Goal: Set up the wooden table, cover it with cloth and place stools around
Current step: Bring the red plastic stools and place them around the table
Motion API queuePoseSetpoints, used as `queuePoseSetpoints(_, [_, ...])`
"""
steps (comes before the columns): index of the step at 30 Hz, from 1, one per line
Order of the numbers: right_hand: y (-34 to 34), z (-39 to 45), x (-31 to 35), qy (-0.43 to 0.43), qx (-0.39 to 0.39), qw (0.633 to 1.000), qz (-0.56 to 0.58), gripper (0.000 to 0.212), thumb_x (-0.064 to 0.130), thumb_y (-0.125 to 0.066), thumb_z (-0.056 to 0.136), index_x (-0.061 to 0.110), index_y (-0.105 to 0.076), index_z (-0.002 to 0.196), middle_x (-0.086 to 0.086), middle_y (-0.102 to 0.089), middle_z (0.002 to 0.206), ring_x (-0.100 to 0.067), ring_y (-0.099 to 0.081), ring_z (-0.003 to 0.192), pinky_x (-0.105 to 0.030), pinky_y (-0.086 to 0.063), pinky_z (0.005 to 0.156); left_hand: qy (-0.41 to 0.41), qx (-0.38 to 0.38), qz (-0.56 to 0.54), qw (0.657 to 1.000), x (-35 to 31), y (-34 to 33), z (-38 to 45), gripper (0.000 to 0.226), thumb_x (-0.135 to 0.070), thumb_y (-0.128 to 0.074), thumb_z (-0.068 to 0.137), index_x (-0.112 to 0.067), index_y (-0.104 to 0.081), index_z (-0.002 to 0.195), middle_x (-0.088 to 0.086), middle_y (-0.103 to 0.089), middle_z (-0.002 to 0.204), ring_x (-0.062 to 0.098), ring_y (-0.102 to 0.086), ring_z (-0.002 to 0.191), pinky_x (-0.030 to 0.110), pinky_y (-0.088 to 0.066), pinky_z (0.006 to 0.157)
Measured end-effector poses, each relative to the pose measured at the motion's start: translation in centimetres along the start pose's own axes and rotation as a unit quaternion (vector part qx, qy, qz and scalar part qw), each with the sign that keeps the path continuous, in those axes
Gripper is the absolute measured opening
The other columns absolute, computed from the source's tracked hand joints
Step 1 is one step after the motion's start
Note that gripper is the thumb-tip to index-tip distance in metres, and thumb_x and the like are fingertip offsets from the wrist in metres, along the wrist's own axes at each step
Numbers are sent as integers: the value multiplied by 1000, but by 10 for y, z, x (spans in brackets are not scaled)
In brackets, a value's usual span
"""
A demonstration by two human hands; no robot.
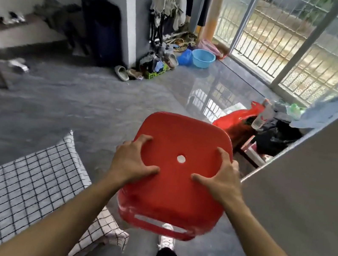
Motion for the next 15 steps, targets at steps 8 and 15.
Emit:
queuePoseSetpoints(8, [-65, 131, 37, 62, 71, 996, -1, 112, 54, -87, 51, 44, -25, 144, -8, -42, 129, -33, -51, 119, -54, -45, 100, 130, -42, -57, 989, 58, -13, 79, 93, -62, -74, 44, -48, -38, 129, 2, -57, 123, 22, -57, 110, 43, -50, 95])
queuePoseSetpoints(15, [-161, 204, 71, 117, 132, 982, -62, 125, 55, -89, 50, 44, -14, 149, -16, -32, 146, -37, -34, 136, -55, -36, 108, 205, -92, -63, 972, 143, -44, 115, 91, -54, -83, 54, -43, -39, 132, 3, -55, 125, 20, -54, 114, 40, -47, 98])
Point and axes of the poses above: each hand's wrist, its own z-axis towards the middle knuckle, its own y-axis out of the back of the hand, x = y × z, the point moved 8 cm from there along z, towards the middle knuckle
